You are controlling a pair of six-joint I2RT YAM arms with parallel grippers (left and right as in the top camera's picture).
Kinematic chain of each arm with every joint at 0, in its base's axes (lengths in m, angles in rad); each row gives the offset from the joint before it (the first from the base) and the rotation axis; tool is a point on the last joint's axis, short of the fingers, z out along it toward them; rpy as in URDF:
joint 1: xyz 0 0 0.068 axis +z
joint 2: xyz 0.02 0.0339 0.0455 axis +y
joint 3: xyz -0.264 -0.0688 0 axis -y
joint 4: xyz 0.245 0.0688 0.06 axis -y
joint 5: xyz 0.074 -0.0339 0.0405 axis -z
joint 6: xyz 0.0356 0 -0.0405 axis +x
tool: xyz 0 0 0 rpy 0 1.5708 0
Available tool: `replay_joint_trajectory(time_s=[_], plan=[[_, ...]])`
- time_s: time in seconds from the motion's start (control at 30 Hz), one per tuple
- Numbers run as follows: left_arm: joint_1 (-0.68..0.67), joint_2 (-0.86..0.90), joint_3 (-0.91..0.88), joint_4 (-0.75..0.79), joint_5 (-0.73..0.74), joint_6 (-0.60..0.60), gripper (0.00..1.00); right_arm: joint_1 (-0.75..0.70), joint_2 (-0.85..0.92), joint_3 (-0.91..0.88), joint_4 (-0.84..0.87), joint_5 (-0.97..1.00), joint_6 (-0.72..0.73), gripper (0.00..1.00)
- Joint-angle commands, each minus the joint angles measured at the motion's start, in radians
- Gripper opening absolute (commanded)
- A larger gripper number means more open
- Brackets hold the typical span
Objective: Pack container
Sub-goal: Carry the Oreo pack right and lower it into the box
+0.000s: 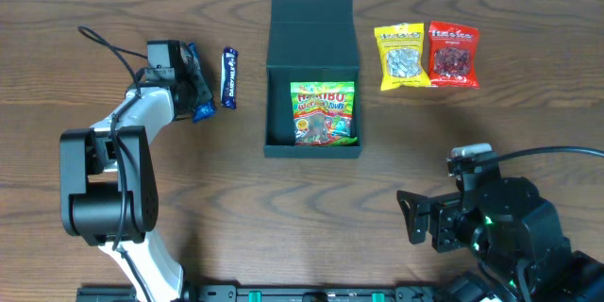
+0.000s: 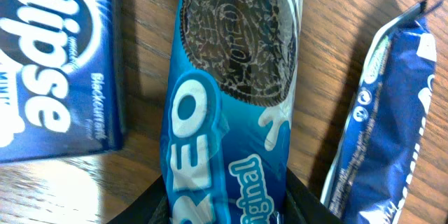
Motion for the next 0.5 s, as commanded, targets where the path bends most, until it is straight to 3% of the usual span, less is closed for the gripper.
replay_joint_trajectory(time_s=[0.0, 0.27, 0.47], plan=[[-0.004, 0.016, 0.042, -0.048, 0.030, -0.005, 0.20, 0.006, -0.003, 0.013, 0.002, 0.014, -0.012, 0.99], [-0.043, -0.047, 0.227, -0.282, 0.019, 0.057, 0.08, 0.006, -0.003, 0.013, 0.003, 0.014, -0.011, 0.99], [-0.171, -0.152, 0.296, -0.376, -0.032, 0.075, 0.06, 0.006, -0.003, 0.013, 0.003, 0.014, -0.012, 0.99]])
